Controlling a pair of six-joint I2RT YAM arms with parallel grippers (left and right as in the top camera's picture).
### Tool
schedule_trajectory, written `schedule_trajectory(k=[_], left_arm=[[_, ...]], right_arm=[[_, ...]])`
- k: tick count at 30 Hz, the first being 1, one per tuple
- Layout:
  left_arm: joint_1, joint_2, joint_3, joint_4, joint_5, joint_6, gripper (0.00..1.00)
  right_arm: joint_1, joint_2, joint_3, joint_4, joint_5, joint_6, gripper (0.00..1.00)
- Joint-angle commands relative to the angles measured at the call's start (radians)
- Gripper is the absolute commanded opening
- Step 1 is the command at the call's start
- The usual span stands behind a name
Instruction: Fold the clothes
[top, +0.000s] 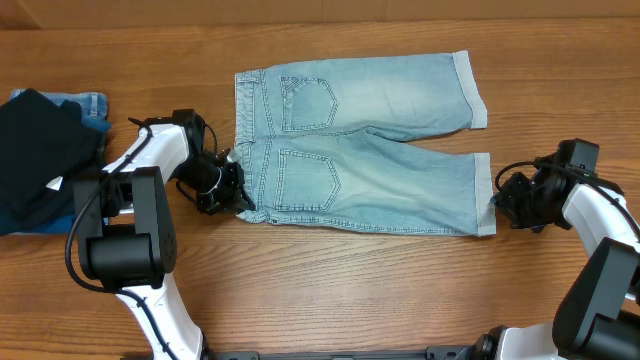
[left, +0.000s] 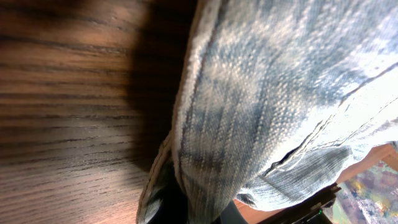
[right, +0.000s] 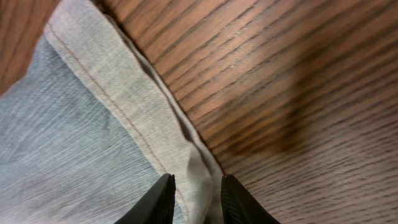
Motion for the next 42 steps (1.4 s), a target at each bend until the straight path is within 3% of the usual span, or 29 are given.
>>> schedule_trajectory(k=[1,3,4,5,8,12,15,20,23,26,31,39,42], left_arm=[[-0.016,-0.008,0.005,-0.007,-0.007,0.024,0.04],[-0.016,-0.008,0.005,-0.007,-0.007,0.023,0.04],[-0.016,-0.008,0.005,-0.007,-0.007,0.023,0.04],[-0.016,-0.008,0.005,-0.007,-0.007,0.023,0.04],[-0.016,-0.008,0.005,-0.007,-0.006,0.023,0.04],[-0.016,-0.008,0.005,-0.004,-0.007,0.023,0.04],[-0.016,-0.008,0.005,-0.005,-0.007,0.023,0.04],[-0.016,-0.008,0.005,-0.008,-0.007,0.023,0.04],[-0.016,-0.008,0.005,-0.008,-0.007,0.023,0.04],[-0.016,-0.008,0.005,-0.007,-0.007,0.023,0.04],[-0.016,-0.008,0.005,-0.007,-0.056,0.023,0.04],[-0.016,-0.008,0.005,0.018,-0.056,0.023,0.04],[-0.016,-0.008,0.005,0.024,-0.056,0.023,0.04]], right_arm=[[0.003,-0.010,0.005,0.009,-0.038,-0.031,0.32],[0.003,-0.010,0.005,0.042,-0.100,-0.092,0.33],[0.003,-0.010,0.005,0.113,-0.147,-0.155,0.13],[0.006,-0.010,0.005,0.149,-0.156,-0.179,0.04],[0.063,0.018,0.005,0.195,-0.151,-0.262,0.04],[0.160,0.166,0.005,0.272,-0.075,-0.264,0.04],[0.166,0.272,0.005,0.367,0.095,-0.150,0.04],[0.158,0.350,0.006,0.557,0.105,-0.032,0.09],[0.158,0.355,0.010,0.577,0.105,-0.008,0.14],[0.138,0.336,0.060,0.447,0.103,-0.010,0.19],[0.042,0.177,0.238,0.104,0.093,-0.020,0.46],[-0.081,0.087,0.261,-0.272,0.089,-0.022,0.51],[-0.082,0.087,0.211,-0.334,0.012,-0.127,0.50]])
